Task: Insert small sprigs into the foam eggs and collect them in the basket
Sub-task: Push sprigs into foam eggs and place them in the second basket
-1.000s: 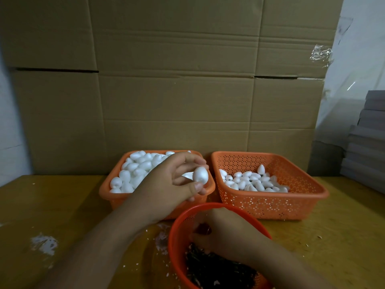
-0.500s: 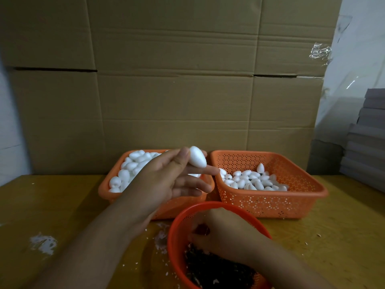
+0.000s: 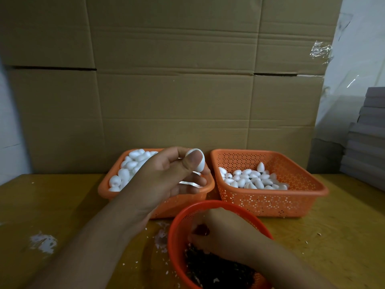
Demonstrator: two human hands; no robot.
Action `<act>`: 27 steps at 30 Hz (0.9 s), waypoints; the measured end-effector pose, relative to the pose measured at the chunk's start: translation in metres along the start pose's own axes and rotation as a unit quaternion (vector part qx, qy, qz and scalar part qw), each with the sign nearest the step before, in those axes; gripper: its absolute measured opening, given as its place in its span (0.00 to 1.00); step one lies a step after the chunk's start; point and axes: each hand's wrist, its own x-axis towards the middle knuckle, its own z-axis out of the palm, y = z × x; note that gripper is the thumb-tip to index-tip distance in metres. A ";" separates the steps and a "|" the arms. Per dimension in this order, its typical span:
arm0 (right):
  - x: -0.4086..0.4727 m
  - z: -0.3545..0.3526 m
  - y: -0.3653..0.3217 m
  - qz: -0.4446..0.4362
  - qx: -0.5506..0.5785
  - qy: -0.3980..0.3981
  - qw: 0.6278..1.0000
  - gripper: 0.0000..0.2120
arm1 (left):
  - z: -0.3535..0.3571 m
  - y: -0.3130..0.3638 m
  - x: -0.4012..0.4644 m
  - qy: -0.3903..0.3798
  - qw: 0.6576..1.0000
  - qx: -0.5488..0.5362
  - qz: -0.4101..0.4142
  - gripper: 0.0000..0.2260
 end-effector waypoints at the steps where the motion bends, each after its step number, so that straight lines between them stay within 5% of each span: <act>1: 0.000 0.000 0.000 0.000 0.000 0.000 1.000 0.08 | 0.001 0.000 0.000 0.004 1.000 0.001 -0.001 0.17; 12: 0.000 0.002 0.001 -0.004 0.009 0.004 1.000 0.07 | 0.003 0.002 0.002 0.061 0.994 0.086 0.018 0.20; 27: 0.001 0.002 0.001 -0.003 0.000 -0.001 1.000 0.08 | -0.003 -0.005 0.003 -0.001 0.995 0.084 0.055 0.18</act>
